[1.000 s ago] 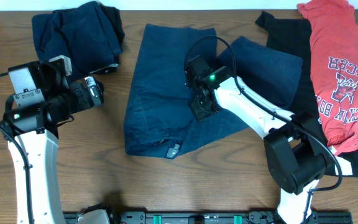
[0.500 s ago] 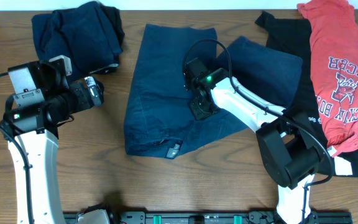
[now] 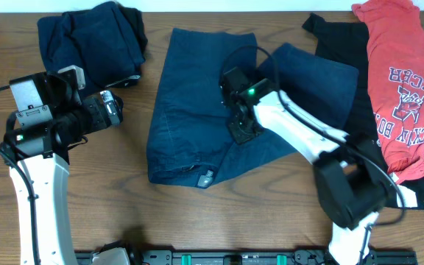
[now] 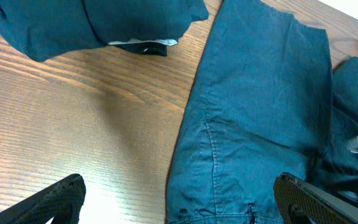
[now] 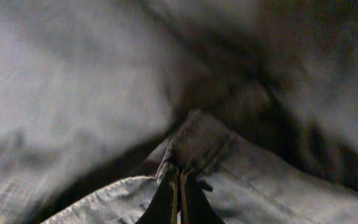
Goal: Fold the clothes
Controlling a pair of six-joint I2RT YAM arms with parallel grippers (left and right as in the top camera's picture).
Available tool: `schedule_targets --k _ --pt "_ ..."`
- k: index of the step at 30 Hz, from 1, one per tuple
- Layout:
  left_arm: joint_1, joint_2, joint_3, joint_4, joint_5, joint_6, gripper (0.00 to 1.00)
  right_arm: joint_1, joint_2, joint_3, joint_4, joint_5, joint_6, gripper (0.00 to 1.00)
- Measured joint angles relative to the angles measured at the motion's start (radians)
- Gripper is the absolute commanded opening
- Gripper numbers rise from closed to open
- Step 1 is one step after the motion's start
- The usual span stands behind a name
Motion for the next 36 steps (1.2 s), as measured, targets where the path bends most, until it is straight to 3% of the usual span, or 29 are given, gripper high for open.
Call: schedule_targets --k 10,15,26,29,30,31,36 --pt "0.0 0.0 0.0 0.0 0.0 0.0 0.98 0.0 -0.28 0.001 -0.353 -0.012 0.119 0.01" --pt "0.0 0.0 0.0 0.0 0.0 0.0 0.98 0.007 -0.296 0.0 -0.539 -0.027 0.206 0.01" --pt "0.0 0.0 0.0 0.0 0.0 0.0 0.98 0.203 -0.296 0.0 -0.674 -0.03 0.38 0.01" --pt "0.0 0.0 0.0 0.0 0.0 0.0 0.98 0.262 -0.296 0.0 -0.689 -0.031 0.428 0.41" --pt "0.0 0.0 0.0 0.0 0.0 0.0 0.98 0.282 -0.296 0.0 -0.693 -0.034 0.441 0.49" --pt "0.0 0.0 0.0 0.0 0.0 0.0 0.98 0.3 -0.296 0.0 -0.695 -0.037 0.452 0.52" --pt "0.0 0.0 0.0 0.0 0.0 0.0 0.98 0.341 -0.296 0.0 -0.678 -0.044 0.487 0.43"
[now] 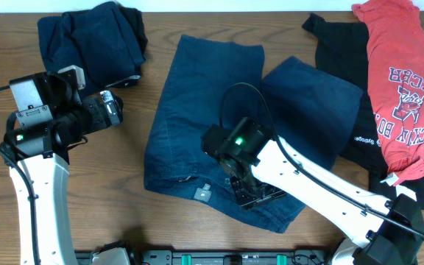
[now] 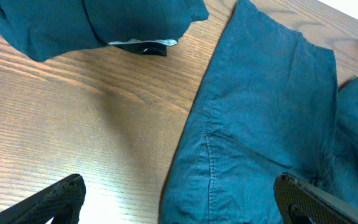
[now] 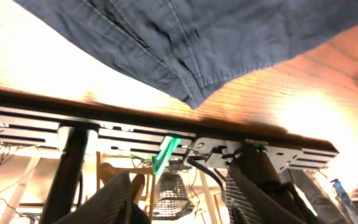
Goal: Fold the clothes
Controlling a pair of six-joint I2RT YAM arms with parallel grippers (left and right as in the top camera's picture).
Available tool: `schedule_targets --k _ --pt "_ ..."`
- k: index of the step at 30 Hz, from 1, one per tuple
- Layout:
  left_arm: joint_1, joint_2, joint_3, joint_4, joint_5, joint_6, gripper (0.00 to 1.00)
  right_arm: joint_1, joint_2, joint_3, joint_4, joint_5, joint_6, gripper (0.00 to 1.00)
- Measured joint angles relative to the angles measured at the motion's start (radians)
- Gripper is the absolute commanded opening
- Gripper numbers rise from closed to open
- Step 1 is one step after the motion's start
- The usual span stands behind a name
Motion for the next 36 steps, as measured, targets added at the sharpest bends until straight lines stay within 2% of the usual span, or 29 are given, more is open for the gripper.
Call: schedule_targets --k 4,8,16,21,24,27,36 --pt "0.0 0.0 0.0 -0.001 0.0 0.0 0.98 -0.008 -0.002 0.0 0.07 0.027 0.015 0.41" --pt "0.0 0.0 0.0 -0.014 0.0 0.0 0.98 -0.066 -0.016 -0.003 0.218 0.053 -0.014 0.47" --pt "-0.054 0.031 0.0 -0.026 0.0 0.0 0.99 -0.305 -0.008 -0.004 0.676 0.016 -0.275 0.51" --pt "-0.06 0.032 0.0 -0.013 0.0 0.0 0.99 -0.431 0.092 -0.003 0.911 -0.009 -0.415 0.49" --pt "-0.061 0.032 0.0 -0.03 0.0 -0.001 0.99 -0.476 0.182 -0.003 0.965 -0.023 -0.471 0.46" --pt "-0.074 0.032 0.0 -0.064 -0.001 -0.006 0.93 -0.501 0.26 -0.005 0.981 -0.034 -0.509 0.47" --pt "-0.222 0.121 0.0 -0.112 0.0 -0.031 0.89 -0.506 0.274 -0.009 1.021 -0.058 -0.561 0.51"
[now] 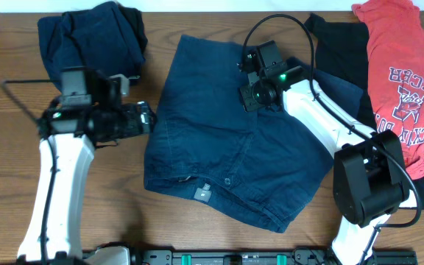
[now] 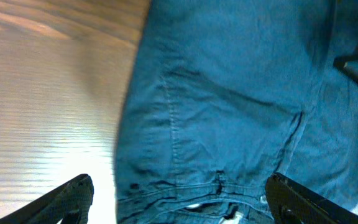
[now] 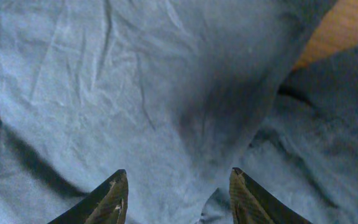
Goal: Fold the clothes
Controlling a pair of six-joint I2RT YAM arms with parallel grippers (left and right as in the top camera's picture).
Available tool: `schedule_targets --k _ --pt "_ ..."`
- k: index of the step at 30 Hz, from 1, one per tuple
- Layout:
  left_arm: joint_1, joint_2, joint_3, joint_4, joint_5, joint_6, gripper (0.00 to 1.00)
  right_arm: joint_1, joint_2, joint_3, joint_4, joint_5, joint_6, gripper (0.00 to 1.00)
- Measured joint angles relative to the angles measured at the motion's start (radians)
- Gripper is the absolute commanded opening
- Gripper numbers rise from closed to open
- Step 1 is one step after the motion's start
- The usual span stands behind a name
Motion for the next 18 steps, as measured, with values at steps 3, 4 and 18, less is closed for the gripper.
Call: schedule_targets --k 3,4,18 --pt "-0.038 0.048 0.0 0.002 0.0 -0.015 0.89 0.0 0.0 0.0 0.044 -0.011 -0.028 0.51" --pt "-0.046 0.062 0.0 0.005 0.0 -0.019 0.89 0.0 0.0 0.0 0.064 -0.014 -0.037 0.51" --pt "-0.052 0.114 0.0 0.084 -0.001 -0.048 0.9 0.04 0.134 0.003 0.235 -0.072 -0.15 0.53"
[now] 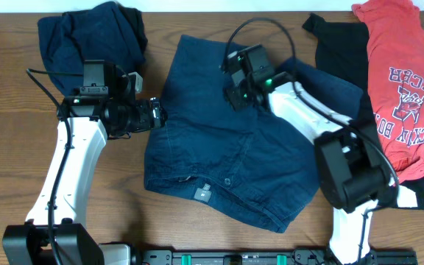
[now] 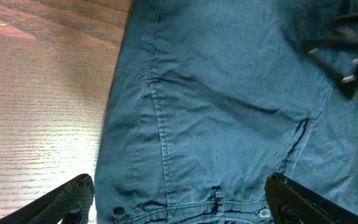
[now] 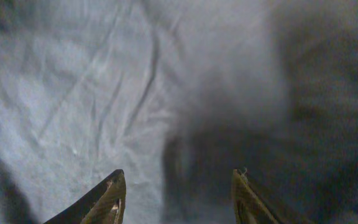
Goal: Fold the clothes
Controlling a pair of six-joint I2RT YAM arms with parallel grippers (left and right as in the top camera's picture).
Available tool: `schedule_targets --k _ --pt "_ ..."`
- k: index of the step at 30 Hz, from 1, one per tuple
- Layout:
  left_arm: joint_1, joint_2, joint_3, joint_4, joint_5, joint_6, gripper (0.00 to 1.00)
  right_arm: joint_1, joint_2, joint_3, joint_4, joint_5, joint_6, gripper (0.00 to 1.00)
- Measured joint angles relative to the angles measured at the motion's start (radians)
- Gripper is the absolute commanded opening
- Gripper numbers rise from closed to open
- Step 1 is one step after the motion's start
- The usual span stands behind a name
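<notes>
A pair of dark blue shorts (image 1: pixel 219 140) lies spread flat in the middle of the table, waistband toward the front edge. My left gripper (image 1: pixel 155 115) hangs open at the shorts' left edge; in its wrist view the wide-apart fingers frame the waistband (image 2: pixel 216 202) and button. My right gripper (image 1: pixel 234 96) is open just above the upper middle of the shorts, and the right wrist view shows only wrinkled blue cloth (image 3: pixel 104 93) between its fingertips (image 3: pixel 114 193). Nothing is held.
A folded dark blue garment (image 1: pixel 90 37) sits at the back left. At the back right lie a black garment (image 1: pixel 337 44) and a red printed T-shirt (image 1: pixel 403 81). Bare wooden table (image 1: pixel 116 206) shows in front left.
My left gripper moved right, up to the shorts' left edge. My right gripper shifted a little left and forward over the upper shorts. Both stay open; the shorts have not moved.
First my right gripper was shut on the crumpled shorts mid-table while the left arm waited at the left. Then the right gripper, open, was near the front edge, the shorts pulled forward. Afterwards the shorts lay spread flat, and both open grippers have closed in over them.
</notes>
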Motion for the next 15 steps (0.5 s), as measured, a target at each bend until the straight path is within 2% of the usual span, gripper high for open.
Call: schedule_targets --k 15 --pt "0.0 0.0 0.0 0.028 0.0 0.0 0.9 0.053 0.097 0.007 0.045 -0.019 -0.051 0.52"
